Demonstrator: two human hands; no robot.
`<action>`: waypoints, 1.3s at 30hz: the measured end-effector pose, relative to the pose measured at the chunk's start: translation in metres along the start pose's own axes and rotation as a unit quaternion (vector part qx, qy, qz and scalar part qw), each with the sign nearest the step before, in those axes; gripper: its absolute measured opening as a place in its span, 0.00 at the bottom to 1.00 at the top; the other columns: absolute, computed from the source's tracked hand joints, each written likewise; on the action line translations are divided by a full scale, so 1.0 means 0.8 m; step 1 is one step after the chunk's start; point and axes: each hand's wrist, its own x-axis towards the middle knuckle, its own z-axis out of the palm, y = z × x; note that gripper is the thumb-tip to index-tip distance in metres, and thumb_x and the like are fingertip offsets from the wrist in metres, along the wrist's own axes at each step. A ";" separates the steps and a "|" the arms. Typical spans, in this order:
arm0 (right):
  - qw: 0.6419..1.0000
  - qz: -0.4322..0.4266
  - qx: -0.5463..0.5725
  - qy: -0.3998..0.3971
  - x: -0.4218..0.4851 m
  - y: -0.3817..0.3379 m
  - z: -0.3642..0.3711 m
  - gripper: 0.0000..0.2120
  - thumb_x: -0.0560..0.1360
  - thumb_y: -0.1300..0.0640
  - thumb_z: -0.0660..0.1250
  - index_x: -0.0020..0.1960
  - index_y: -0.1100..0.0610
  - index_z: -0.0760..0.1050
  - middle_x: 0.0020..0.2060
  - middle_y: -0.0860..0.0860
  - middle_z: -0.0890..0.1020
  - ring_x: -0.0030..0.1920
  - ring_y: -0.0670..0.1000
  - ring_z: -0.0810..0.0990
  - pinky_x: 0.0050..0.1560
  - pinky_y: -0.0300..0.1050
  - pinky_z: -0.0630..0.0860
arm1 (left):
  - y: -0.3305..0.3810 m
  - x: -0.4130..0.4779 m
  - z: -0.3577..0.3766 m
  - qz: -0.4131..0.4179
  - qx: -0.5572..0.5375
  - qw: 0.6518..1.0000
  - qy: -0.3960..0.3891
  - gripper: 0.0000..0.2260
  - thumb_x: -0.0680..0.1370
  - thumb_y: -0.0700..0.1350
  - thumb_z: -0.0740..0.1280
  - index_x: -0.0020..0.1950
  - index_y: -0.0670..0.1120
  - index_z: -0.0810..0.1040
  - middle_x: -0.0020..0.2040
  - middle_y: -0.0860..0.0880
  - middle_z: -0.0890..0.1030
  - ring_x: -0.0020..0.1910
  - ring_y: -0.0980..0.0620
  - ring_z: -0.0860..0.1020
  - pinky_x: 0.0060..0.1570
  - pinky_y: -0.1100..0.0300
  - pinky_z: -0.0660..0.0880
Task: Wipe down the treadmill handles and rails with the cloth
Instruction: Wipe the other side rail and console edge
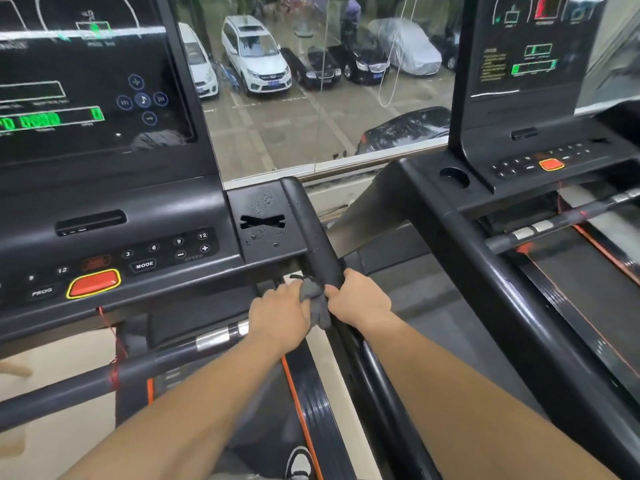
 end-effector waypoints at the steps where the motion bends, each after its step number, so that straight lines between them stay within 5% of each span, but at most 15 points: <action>1: 1.000 0.000 -0.001 0.002 -0.003 -0.001 0.001 0.18 0.79 0.40 0.63 0.60 0.52 0.73 0.54 0.52 0.81 0.55 0.57 0.81 0.56 0.55 0.79 | 0.001 0.012 -0.006 -0.025 -0.065 0.997 -0.044 0.16 0.81 0.56 0.55 0.65 0.53 0.71 0.59 0.47 0.81 0.57 0.42 0.79 0.55 0.48 0.75; 3: 1.000 0.005 0.001 -0.001 -0.006 -0.001 0.001 0.20 0.79 0.39 0.62 0.62 0.52 0.72 0.57 0.53 0.80 0.57 0.58 0.80 0.57 0.56 0.78 | 0.004 0.015 -0.013 -0.054 -0.112 0.990 -0.070 0.15 0.83 0.55 0.54 0.63 0.50 0.72 0.59 0.46 0.81 0.58 0.41 0.79 0.57 0.48 0.74; 5: 1.000 -0.006 -0.006 0.008 -0.013 0.001 -0.002 0.21 0.80 0.38 0.60 0.64 0.52 0.72 0.59 0.54 0.78 0.60 0.60 0.78 0.57 0.56 0.77 | 0.008 -0.010 -0.006 -0.027 -0.027 0.998 0.045 0.15 0.81 0.49 0.53 0.60 0.48 0.76 0.55 0.46 0.81 0.54 0.42 0.78 0.51 0.49 0.72; 8: 0.995 -0.061 0.046 0.058 -0.031 0.014 0.000 0.20 0.82 0.42 0.62 0.69 0.52 0.71 0.63 0.53 0.75 0.64 0.58 0.75 0.57 0.55 0.74 | 0.004 -0.077 0.004 0.101 -0.100 0.973 0.182 0.13 0.71 0.42 0.57 0.50 0.45 0.79 0.46 0.47 0.79 0.45 0.44 0.77 0.44 0.50 0.72; 10: 0.989 -0.076 0.113 0.064 -0.040 0.026 0.005 0.22 0.82 0.46 0.64 0.73 0.51 0.69 0.66 0.52 0.74 0.67 0.56 0.75 0.62 0.54 0.74 | -0.001 -0.116 0.009 0.128 -0.164 0.966 0.152 0.09 0.71 0.40 0.60 0.46 0.49 0.77 0.44 0.52 0.79 0.43 0.49 0.76 0.42 0.55 0.72; 12: 0.990 -0.052 0.130 0.033 -0.038 0.035 0.008 0.26 0.80 0.44 0.67 0.74 0.51 0.69 0.67 0.52 0.76 0.67 0.55 0.76 0.67 0.54 0.74 | -0.002 -0.153 0.023 0.021 -0.270 0.961 0.048 0.09 0.78 0.41 0.59 0.45 0.54 0.75 0.44 0.58 0.78 0.45 0.54 0.76 0.43 0.61 0.72; 14: 0.992 -0.015 0.123 -0.011 -0.030 0.039 0.010 0.23 0.75 0.40 0.71 0.65 0.51 0.74 0.58 0.50 0.81 0.58 0.53 0.81 0.62 0.54 0.78 | -0.008 -0.169 0.064 -0.144 -0.430 0.891 -0.021 0.11 0.85 0.45 0.58 0.48 0.55 0.77 0.48 0.58 0.82 0.51 0.52 0.79 0.48 0.65 0.73; 17: 0.996 0.002 0.075 -0.041 -0.019 0.040 0.009 0.21 0.71 0.37 0.73 0.55 0.50 0.76 0.48 0.46 0.83 0.51 0.51 0.81 0.55 0.52 0.80 | -0.011 -0.157 0.079 -0.346 -0.524 0.779 0.000 0.10 0.86 0.51 0.58 0.56 0.54 0.79 0.57 0.48 0.83 0.57 0.46 0.79 0.63 0.52 0.75; 20: 0.999 0.009 0.018 -0.036 -0.011 0.032 0.006 0.23 0.70 0.36 0.73 0.54 0.51 0.75 0.48 0.47 0.81 0.49 0.52 0.80 0.52 0.51 0.80 | 0.004 -0.118 0.046 -0.413 -0.669 0.616 0.051 0.09 0.86 0.49 0.58 0.63 0.53 0.76 0.57 0.50 0.79 0.58 0.46 0.76 0.66 0.43 0.75; 23: 0.999 0.019 -0.012 -0.037 -0.007 0.025 0.004 0.23 0.70 0.37 0.73 0.56 0.52 0.74 0.49 0.49 0.81 0.49 0.54 0.80 0.51 0.50 0.80 | 0.018 -0.062 0.036 -0.449 -0.760 0.468 -0.033 0.09 0.84 0.40 0.62 0.62 0.40 0.76 0.56 0.44 0.81 0.53 0.44 0.80 0.59 0.48 0.79; 25: 0.999 0.018 -0.030 -0.034 -0.007 0.024 0.005 0.23 0.71 0.37 0.72 0.56 0.52 0.73 0.50 0.49 0.80 0.50 0.55 0.80 0.53 0.51 0.80 | 0.030 -0.042 0.047 -0.443 -0.791 0.417 -0.059 0.14 0.80 0.36 0.64 0.65 0.37 0.77 0.56 0.41 0.84 0.55 0.42 0.82 0.61 0.48 0.79; 31: 0.998 0.013 -0.056 -0.041 -0.009 0.020 0.008 0.21 0.74 0.38 0.70 0.55 0.52 0.71 0.47 0.49 0.79 0.49 0.55 0.80 0.52 0.53 0.81 | 0.038 -0.053 0.042 -0.417 -0.807 0.410 -0.082 0.13 0.78 0.33 0.65 0.61 0.37 0.81 0.56 0.37 0.85 0.59 0.38 0.83 0.65 0.41 0.78; 35: 0.997 0.009 -0.058 -0.049 -0.011 0.012 0.001 0.16 0.75 0.42 0.70 0.45 0.51 0.68 0.41 0.47 0.76 0.46 0.54 0.78 0.48 0.48 0.77 | 0.041 -0.094 0.019 -0.402 -0.806 0.423 -0.103 0.13 0.82 0.35 0.61 0.63 0.36 0.80 0.55 0.34 0.85 0.58 0.36 0.84 0.61 0.41 0.80; 39: 0.998 -0.007 -0.032 -0.052 -0.015 0.012 -0.004 0.15 0.74 0.44 0.70 0.39 0.50 0.67 0.38 0.47 0.77 0.43 0.55 0.78 0.44 0.47 0.75 | 0.023 -0.095 -0.041 -0.365 -0.771 0.519 -0.061 0.12 0.78 0.39 0.66 0.59 0.39 0.81 0.51 0.36 0.86 0.50 0.38 0.85 0.55 0.43 0.82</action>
